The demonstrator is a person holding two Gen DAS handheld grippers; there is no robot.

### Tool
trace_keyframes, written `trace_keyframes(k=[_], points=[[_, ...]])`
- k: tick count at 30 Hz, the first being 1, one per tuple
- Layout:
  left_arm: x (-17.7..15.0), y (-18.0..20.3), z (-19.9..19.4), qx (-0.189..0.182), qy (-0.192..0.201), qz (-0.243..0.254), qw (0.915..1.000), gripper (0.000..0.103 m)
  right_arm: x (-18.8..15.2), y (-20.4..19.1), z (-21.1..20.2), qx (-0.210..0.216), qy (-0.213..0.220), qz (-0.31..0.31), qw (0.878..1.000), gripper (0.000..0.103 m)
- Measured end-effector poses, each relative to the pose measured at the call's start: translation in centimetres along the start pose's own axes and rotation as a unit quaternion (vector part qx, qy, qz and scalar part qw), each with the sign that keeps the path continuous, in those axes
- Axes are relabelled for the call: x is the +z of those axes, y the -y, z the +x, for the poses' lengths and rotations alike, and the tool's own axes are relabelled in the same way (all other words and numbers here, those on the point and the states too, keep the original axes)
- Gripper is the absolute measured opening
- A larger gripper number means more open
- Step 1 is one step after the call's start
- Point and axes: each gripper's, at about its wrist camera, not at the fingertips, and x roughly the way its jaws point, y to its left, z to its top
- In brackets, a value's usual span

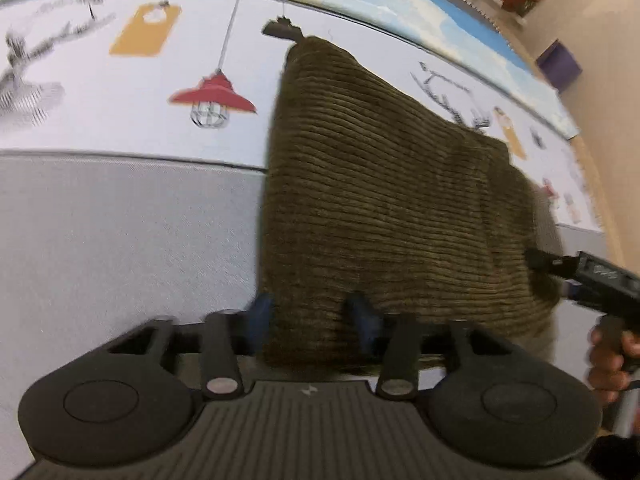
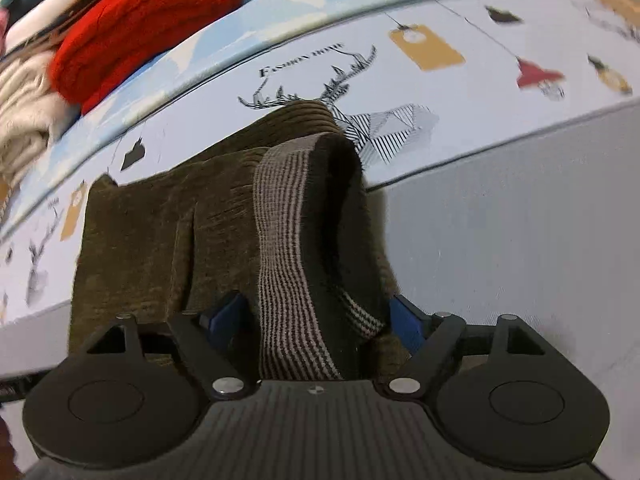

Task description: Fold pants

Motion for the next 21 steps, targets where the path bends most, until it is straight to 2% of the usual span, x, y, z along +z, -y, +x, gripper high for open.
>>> trace_keyframes(k=[4,6,9,10,12,14,15,16,18,19,21], points=[[-0.9,0.4,0.1,0.003,-0.003,0.014,0.9999,0.041,-0.2,-0.7,-0.2,-0.009,0.027,-0.036,0.999,0.063],[-1.0,0.3,0.0,0.0,-0.006,0.008,0.9999,0.041,-0.2,-0.6,-0.2,-0.009,0.035,-0.039,0.999,0.061],[-1.0,1.3,-0.7,0.021,0.013,0.028,0.9993,0.041,-0.1,-0.5,0.0,-0.009,0.038,-0.04,0.998,0.061],[-1.0,2.1,-1.3,0.041,0.03,0.047,0.9976,0.041,-0.1,-0.6,-0.1,-0.011,0.038,-0.042,0.998,0.061],[-1.7,3.6,-3.0,0.078,0.082,0.096,0.989,0.041,0.1,-0.6,-0.3,-0.012,0.036,-0.036,0.999,0.063],[-2.1,4.9,-4.0,0.073,0.121,0.14,0.9799,0.041,0.1,-0.7,-0.9,-0.011,0.04,-0.033,0.999,0.065],[-2.3,5.2,-3.9,0.059,0.12,0.151,0.9794,0.041,0.0,-0.8,-1.0,-0.014,0.043,-0.038,0.998,0.065],[-2.5,5.3,-3.0,0.052,0.097,0.162,0.9807,0.041,-0.2,-0.9,-1.0,-0.021,0.044,-0.049,0.998,0.067],[-3.1,5.1,-0.6,0.079,0.045,0.179,0.9798,0.044,-0.7,-1.0,-0.8,-0.037,0.041,-0.066,0.996,0.075],[-3.4,5.3,-0.5,0.097,0.052,0.191,0.9754,0.055,-0.9,-0.8,-0.8,-0.042,0.038,-0.066,0.996,0.082],[-3.7,5.9,-1.6,0.121,0.081,0.206,0.9675,0.056,-1.1,-0.4,-1.6,-0.042,0.037,-0.056,0.997,0.082]])
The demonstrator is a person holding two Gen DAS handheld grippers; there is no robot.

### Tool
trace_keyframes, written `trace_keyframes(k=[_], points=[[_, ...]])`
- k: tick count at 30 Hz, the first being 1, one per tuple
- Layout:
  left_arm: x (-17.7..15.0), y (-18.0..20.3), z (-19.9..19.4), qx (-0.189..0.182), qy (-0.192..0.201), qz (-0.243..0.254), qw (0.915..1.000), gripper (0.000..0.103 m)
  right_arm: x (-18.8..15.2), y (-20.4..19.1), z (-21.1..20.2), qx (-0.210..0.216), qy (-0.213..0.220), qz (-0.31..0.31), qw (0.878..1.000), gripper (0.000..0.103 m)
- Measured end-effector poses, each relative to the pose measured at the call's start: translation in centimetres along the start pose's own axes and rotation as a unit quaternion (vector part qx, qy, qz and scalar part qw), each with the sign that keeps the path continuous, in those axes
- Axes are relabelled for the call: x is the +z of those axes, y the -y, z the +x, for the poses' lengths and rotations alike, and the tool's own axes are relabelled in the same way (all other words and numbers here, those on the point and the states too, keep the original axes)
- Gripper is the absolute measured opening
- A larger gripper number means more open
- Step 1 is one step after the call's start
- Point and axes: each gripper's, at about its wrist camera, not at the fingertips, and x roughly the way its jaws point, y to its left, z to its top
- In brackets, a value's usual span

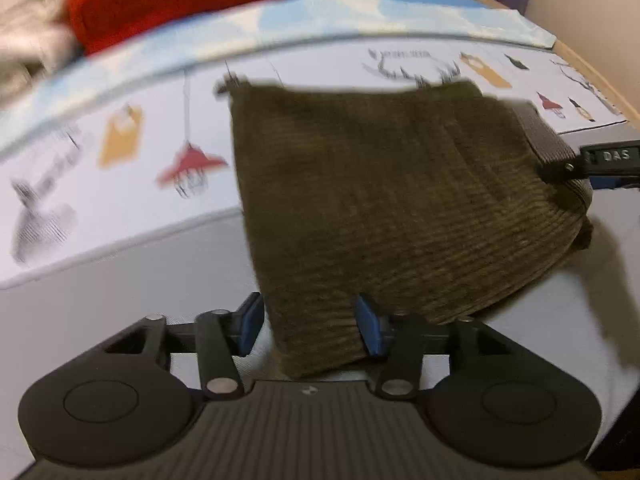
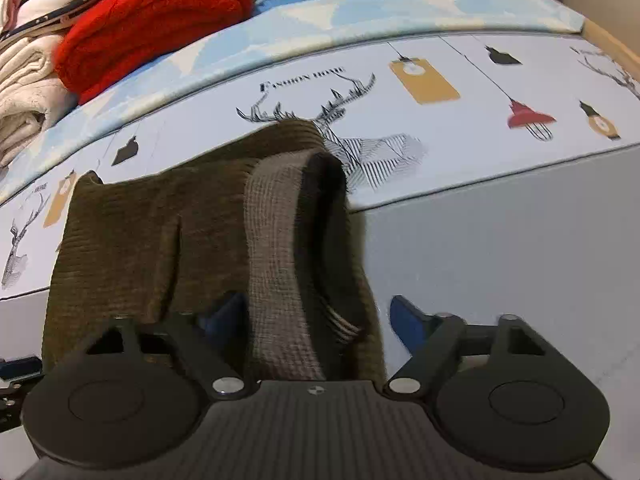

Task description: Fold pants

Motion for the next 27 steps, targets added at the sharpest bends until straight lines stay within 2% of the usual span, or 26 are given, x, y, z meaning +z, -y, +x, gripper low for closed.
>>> trace_keyframes(k=[3,4,5,9,11,12,15,17,19,20,22,24,27], points=[[0.0,0.2,-2.4,0.018,0.033,0.006,0.9993,0.066,-0.3,0.1,-2.9,-0.029,0.022,-0.02,0.999,0.081],[0.1,0.6,-3.5,0.028,0.048,0.009,0.9984,0.079,-0.4,0.1,-4.1,-0.041,0.037,-0.031,0.998,0.08],[0.1,0.8,-4.6,0.04,0.065,0.012,0.997,0.087,-0.4,0.1,-5.2,-0.048,0.051,-0.036,0.997,0.08],[-0.5,2.5,-9.5,0.058,0.123,0.018,0.9906,0.09,-1.3,-0.3,-10.9,-0.042,0.114,-0.043,0.992,0.082],[-1.4,3.5,-12.0,0.063,0.151,0.014,0.9865,0.103,-2.9,-1.3,-14.1,-0.032,0.154,-0.07,0.985,0.089],[-1.9,4.2,-13.0,0.064,0.165,0.009,0.9841,0.103,-3.5,-1.7,-15.1,-0.03,0.169,-0.082,0.982,0.091],[-3.7,6.0,-14.7,0.048,0.172,-0.017,0.9838,0.103,-6.5,-2.9,-17.2,-0.024,0.205,-0.112,0.972,0.097],[-5.2,6.9,-14.6,0.036,0.165,-0.034,0.9851,0.103,-8.4,-3.2,-16.9,-0.015,0.204,-0.115,0.972,0.097],[-6.0,7.9,-13.7,0.02,0.13,-0.023,0.991,0.103,-8.8,-3.5,-16.0,-0.019,0.164,-0.104,0.981,0.094],[-6.0,8.2,-13.3,0.017,0.117,-0.022,0.9927,0.103,-9.0,-3.5,-15.9,-0.009,0.164,-0.092,0.982,0.093],[-5.6,8.4,-13.1,0.01,0.127,-0.027,0.9915,0.103,-8.9,-3.8,-15.5,-0.011,0.16,-0.094,0.983,0.093],[-5.3,8.6,-12.7,0.018,0.131,-0.028,0.9908,0.103,-8.9,-4.2,-14.9,-0.027,0.15,-0.104,0.983,0.093],[-4.9,8.3,-11.8,0.02,0.119,-0.052,0.9914,0.103,-8.6,-4.2,-14.1,-0.028,0.136,-0.102,0.985,0.093]])
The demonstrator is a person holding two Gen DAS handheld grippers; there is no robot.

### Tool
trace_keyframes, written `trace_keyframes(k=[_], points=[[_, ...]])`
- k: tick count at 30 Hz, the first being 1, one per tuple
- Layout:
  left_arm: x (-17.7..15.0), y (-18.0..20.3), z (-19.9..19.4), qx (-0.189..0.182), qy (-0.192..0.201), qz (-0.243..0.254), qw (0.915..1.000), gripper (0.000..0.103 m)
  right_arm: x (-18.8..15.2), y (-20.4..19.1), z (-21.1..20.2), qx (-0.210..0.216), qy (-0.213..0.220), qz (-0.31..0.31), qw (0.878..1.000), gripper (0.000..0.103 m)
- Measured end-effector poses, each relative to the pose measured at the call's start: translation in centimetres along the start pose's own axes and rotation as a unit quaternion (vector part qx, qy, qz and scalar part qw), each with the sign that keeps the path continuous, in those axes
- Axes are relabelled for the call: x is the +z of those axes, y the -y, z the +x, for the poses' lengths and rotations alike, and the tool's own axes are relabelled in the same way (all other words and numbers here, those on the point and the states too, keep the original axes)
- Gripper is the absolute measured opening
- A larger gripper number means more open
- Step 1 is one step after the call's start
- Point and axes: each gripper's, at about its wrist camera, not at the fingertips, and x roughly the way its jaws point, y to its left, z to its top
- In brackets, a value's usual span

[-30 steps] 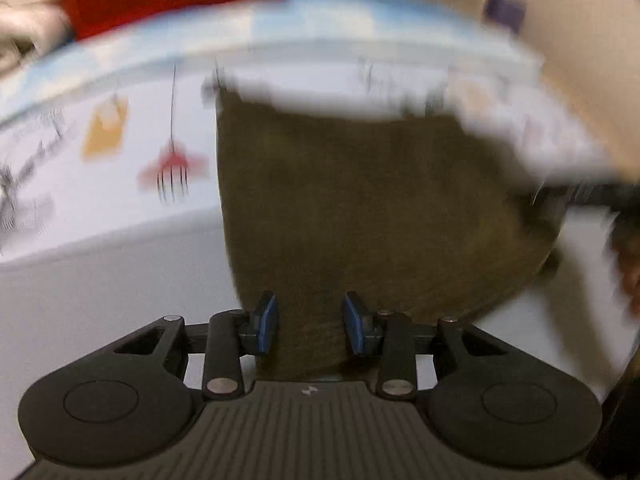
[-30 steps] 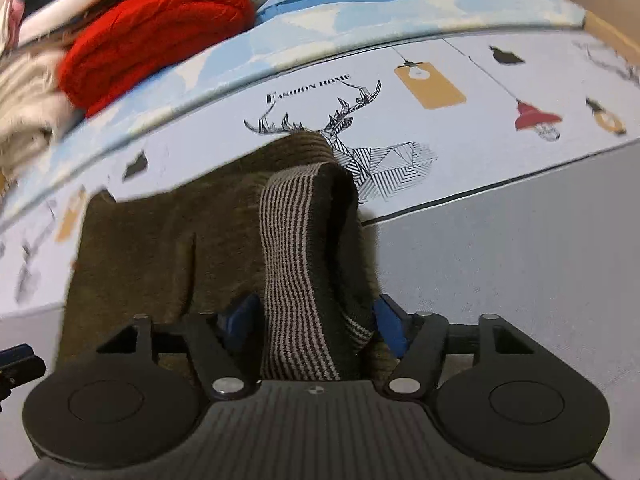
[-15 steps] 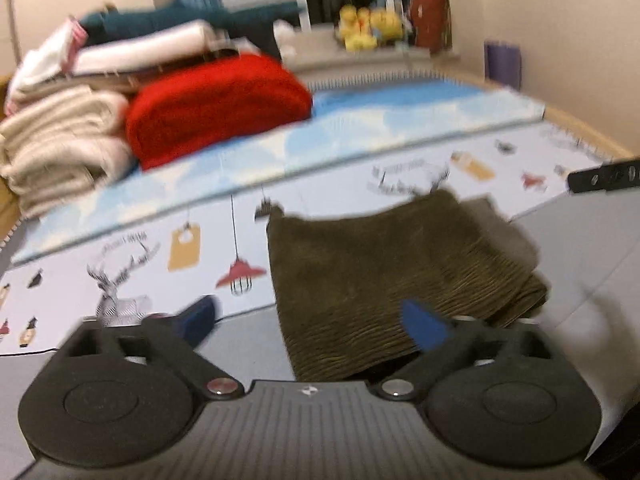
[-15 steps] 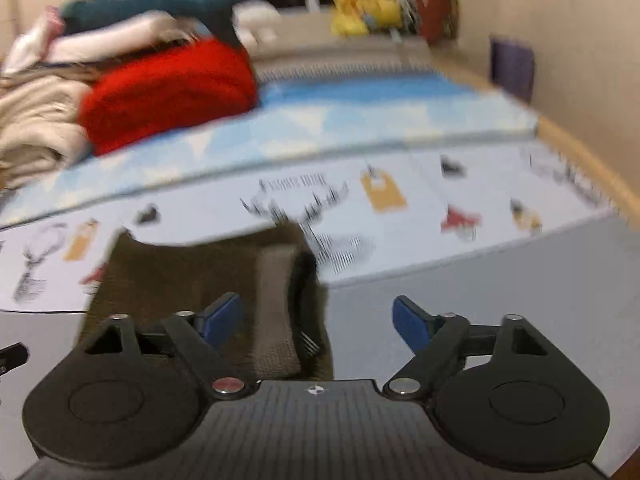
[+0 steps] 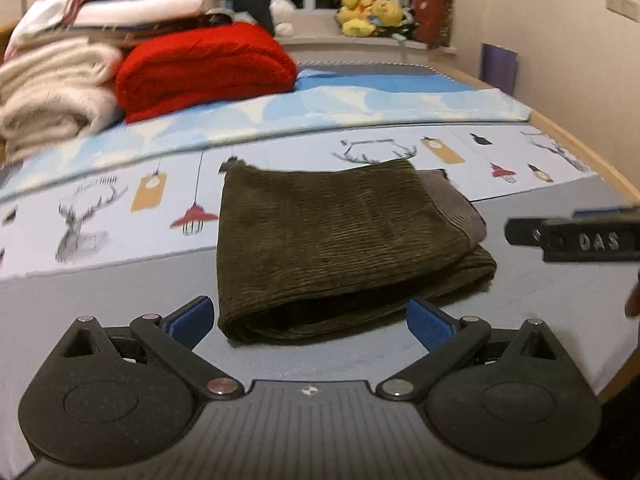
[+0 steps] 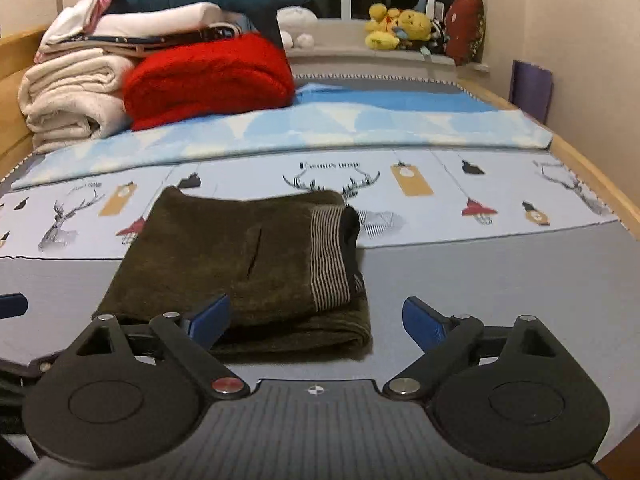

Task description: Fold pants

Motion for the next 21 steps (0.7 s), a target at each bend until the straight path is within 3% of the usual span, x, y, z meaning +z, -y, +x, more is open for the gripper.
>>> trace_keyframes(k=[4,9,21], points=[[0.4,-1.0,1.2,-0.005,-0.023,-0.036,0.9991,0.103,-0.6,0.0,0.7,-0.006,-0.011,-0.009,1.0,0.093],[0.6,-1.4,1.7,0.017,-0.023,-0.038,0.9989,0.103,-0.7,0.1,1.0,-0.007,-0.013,-0.025,1.0,0.093],[0.8,-1.9,2.2,0.018,-0.039,-0.056,0.9975,0.103,-0.5,-0.8,1.2,0.002,-0.011,-0.036,0.999,0.093]])
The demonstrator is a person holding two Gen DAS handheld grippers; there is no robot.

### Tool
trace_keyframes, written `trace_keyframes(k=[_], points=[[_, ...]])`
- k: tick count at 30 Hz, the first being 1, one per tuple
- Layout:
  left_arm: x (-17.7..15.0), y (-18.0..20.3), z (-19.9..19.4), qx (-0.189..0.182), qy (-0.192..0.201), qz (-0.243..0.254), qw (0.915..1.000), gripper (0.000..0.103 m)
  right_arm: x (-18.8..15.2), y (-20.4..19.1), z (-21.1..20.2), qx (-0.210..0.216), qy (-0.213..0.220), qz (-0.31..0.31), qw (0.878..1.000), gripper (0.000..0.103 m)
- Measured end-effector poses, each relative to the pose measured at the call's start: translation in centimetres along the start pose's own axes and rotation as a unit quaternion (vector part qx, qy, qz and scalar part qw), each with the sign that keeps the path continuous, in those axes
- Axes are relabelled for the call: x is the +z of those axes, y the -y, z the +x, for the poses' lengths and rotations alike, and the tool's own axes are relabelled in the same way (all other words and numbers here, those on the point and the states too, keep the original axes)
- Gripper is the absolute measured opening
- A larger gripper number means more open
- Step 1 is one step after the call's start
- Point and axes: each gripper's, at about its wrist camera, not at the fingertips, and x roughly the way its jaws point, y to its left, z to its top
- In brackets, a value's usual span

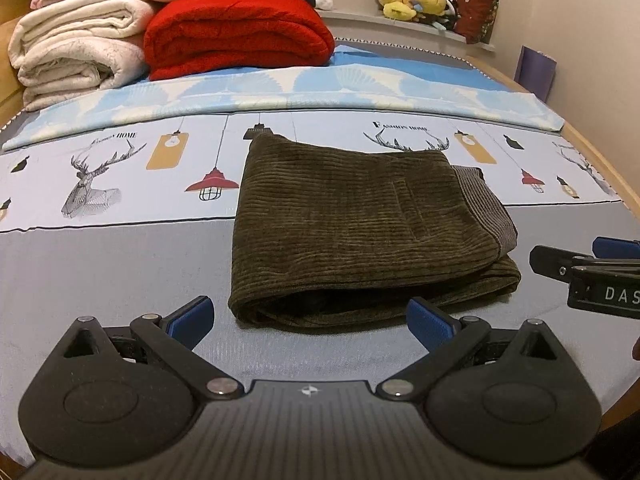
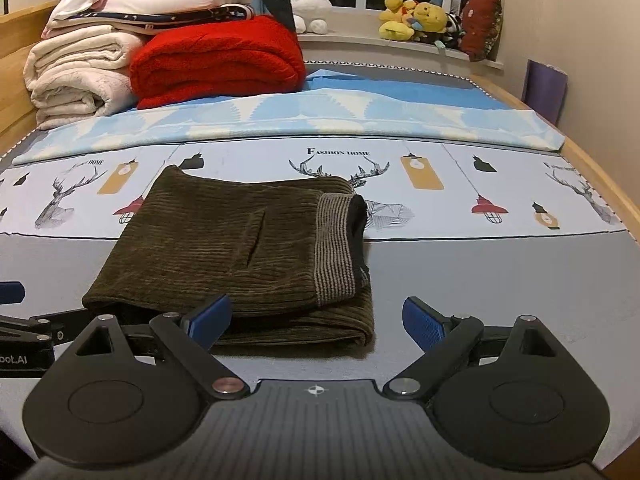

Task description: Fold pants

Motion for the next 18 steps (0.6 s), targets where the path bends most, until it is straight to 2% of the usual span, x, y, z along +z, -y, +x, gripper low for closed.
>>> trace_keyframes(k=[18], points=[[-0.03,-0.33,-0.15,0.008,0.004,0.004,1.0,0.103,-0.01,-0.63,0.26,0.003,0.0,-0.009,1.0,0.093]])
